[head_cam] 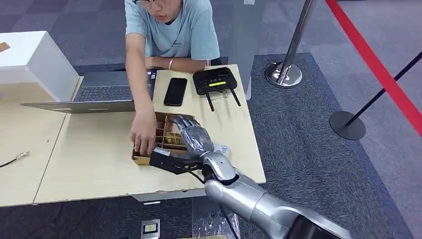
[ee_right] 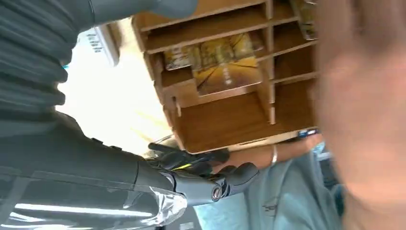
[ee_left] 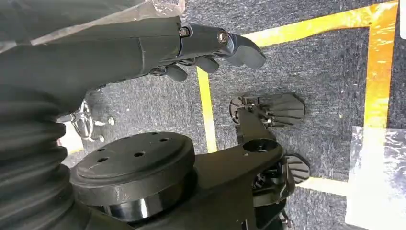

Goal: Pass the card to the sensor for recognition and then transmit it.

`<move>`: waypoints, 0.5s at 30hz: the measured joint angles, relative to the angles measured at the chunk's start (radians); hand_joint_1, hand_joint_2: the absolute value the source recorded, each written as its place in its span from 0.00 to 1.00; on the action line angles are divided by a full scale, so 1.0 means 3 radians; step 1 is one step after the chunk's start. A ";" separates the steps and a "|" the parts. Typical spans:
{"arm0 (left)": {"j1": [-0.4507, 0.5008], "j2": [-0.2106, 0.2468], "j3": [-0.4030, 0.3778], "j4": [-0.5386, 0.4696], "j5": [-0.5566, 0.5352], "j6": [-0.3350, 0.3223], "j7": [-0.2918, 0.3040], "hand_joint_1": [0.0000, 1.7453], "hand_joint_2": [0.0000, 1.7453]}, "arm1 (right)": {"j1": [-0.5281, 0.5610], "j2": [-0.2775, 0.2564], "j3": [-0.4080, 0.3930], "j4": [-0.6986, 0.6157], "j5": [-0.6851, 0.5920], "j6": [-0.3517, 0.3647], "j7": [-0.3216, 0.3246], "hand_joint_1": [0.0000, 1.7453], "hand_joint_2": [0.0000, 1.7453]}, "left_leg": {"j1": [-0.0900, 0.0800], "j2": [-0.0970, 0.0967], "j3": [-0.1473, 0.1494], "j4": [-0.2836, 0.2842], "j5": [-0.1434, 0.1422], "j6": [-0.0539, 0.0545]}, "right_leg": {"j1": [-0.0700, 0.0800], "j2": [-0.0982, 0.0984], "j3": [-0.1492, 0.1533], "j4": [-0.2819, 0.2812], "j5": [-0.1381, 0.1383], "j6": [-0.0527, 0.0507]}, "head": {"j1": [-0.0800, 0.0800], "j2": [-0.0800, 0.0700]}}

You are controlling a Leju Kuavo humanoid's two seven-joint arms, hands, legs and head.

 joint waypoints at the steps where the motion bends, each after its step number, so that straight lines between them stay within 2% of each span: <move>1: 0.0000 0.0000 0.0000 0.0000 -0.0002 0.0000 0.0000 0.00 1.00 | 0.0001 -0.0009 -0.0001 0.0001 0.0004 0.0001 0.0008 0.12 1.00 | 0.0000 0.0000 0.0000 0.0000 0.0000 0.0000 | 0.0000 0.0000 0.0000 0.0000 0.0000 0.0000 | 0.0000 0.0000; 15: -0.0014 0.0000 -0.0020 0.0000 -0.0039 0.0000 0.0011 0.00 1.00 | 0.0001 -0.0034 -0.0017 0.0086 0.0008 -0.0005 0.0008 0.15 1.00 | 0.0000 0.0000 0.0001 0.0000 0.0000 0.0000 | 0.0000 0.0000 0.0001 0.0000 0.0000 0.0000 | 0.0000 0.0000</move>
